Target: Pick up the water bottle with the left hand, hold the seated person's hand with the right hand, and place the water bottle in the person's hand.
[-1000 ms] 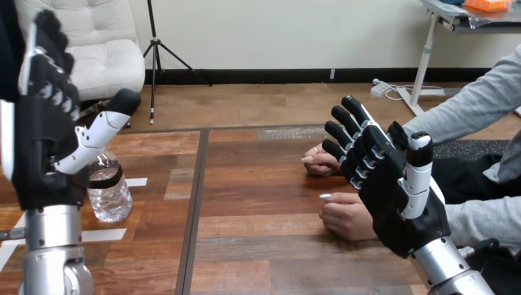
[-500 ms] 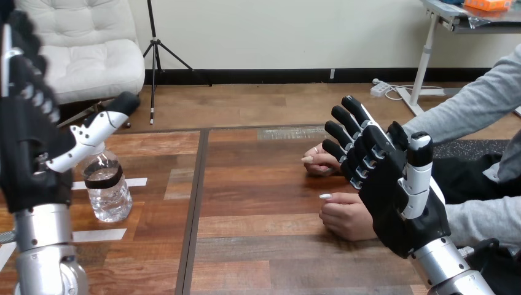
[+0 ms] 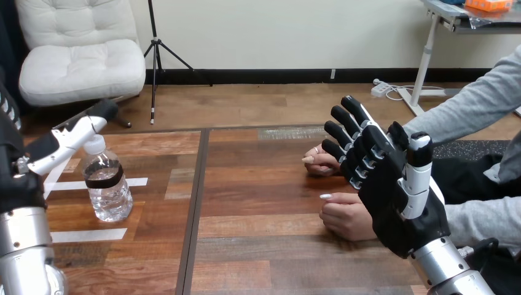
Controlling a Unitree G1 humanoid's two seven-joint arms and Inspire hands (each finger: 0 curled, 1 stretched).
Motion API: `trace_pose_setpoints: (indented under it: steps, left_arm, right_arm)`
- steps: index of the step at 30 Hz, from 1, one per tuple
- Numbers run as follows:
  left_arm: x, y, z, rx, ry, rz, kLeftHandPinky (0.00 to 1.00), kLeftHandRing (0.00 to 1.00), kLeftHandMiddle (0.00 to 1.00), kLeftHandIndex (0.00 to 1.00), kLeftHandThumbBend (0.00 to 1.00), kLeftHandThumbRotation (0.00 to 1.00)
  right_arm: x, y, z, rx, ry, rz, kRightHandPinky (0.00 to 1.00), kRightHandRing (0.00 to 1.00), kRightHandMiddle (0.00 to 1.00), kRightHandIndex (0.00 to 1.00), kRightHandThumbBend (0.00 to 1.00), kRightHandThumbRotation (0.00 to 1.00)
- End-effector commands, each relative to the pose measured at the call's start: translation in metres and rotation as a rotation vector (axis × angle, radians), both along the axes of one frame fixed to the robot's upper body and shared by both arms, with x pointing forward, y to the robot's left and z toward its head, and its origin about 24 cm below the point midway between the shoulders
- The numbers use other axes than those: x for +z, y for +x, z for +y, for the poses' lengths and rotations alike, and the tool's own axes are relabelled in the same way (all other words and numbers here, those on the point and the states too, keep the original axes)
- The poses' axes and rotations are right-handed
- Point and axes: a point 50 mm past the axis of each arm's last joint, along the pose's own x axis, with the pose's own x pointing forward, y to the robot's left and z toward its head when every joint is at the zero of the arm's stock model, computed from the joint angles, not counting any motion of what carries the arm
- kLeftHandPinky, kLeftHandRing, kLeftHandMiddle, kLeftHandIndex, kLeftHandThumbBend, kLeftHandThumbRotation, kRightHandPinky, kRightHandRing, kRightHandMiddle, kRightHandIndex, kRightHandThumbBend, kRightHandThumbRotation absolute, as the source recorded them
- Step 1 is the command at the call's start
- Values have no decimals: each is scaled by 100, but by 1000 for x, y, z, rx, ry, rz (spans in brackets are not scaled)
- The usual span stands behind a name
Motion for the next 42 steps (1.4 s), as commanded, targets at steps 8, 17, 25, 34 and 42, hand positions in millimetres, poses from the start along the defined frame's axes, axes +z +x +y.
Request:
trace_pose_setpoints:
  steps: [8, 17, 25, 34, 42]
  left_arm:
    - [-1, 12, 0, 21, 69, 32, 100, 100, 100, 96, 100, 0]
    - [-16, 15, 2, 27, 97, 129, 100, 100, 99, 96, 100, 0]
    - [-27, 20, 5, 28, 105, 233, 100, 100, 100, 99, 100, 0]
    - [-36, 26, 6, 7, 116, 316, 98, 100, 100, 100, 100, 0]
    - [-42, 34, 5, 4, 120, 386, 88, 97, 100, 100, 100, 0]
  right_arm:
    - [15, 4, 2, -8, 16, -79, 100, 100, 100, 100, 100, 100]
    - [15, 3, 2, -9, 12, -81, 100, 100, 100, 100, 100, 100]
    - [15, 3, 2, -8, 8, -80, 100, 100, 100, 100, 100, 100]
    - [15, 3, 2, -4, 8, -80, 100, 100, 100, 100, 100, 100]
    - [14, 3, 2, -1, 11, -80, 100, 100, 100, 100, 100, 100]
